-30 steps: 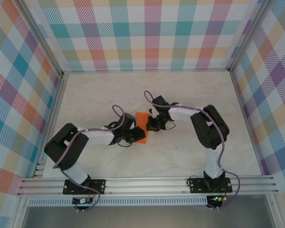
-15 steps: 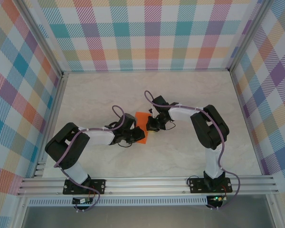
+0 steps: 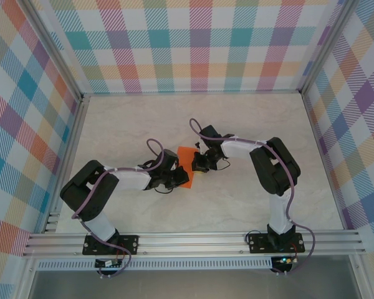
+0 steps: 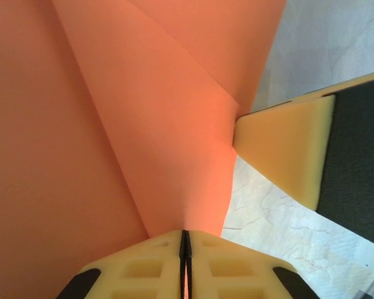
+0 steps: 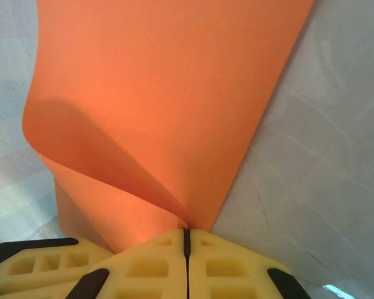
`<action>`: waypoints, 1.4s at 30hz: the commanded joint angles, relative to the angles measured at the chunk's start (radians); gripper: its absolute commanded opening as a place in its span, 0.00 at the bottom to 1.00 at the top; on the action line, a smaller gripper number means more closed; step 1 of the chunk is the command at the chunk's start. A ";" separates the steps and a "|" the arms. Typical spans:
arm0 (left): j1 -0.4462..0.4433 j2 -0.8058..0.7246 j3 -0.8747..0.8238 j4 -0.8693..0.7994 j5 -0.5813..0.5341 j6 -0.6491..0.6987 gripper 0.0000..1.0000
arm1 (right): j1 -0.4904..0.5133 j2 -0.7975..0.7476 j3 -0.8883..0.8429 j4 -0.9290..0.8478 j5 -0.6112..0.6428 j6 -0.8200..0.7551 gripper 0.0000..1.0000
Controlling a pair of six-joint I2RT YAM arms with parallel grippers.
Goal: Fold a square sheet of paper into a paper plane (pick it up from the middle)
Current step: Fold the triangle a second time at the center of the table.
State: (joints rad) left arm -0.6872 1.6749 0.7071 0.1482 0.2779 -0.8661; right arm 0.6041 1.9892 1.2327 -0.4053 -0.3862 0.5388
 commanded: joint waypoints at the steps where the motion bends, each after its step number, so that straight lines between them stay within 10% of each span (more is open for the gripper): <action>1: -0.014 0.019 0.001 -0.043 -0.029 -0.017 0.11 | -0.001 0.034 0.019 -0.012 0.014 0.013 0.06; 16: -0.014 0.009 0.001 -0.103 -0.093 -0.055 0.08 | 0.000 -0.022 0.032 0.018 -0.007 0.003 0.07; 26: -0.015 0.036 0.019 -0.170 -0.124 -0.099 0.07 | -0.001 -0.161 -0.034 0.053 0.094 0.022 0.28; 42: -0.020 0.048 0.051 -0.239 -0.158 -0.127 0.05 | 0.008 -0.106 -0.076 0.136 -0.053 0.065 0.12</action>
State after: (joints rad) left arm -0.7002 1.6783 0.7658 0.0269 0.1772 -0.9810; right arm 0.6052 1.8446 1.1130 -0.2928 -0.3897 0.5987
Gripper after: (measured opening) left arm 0.056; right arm 0.122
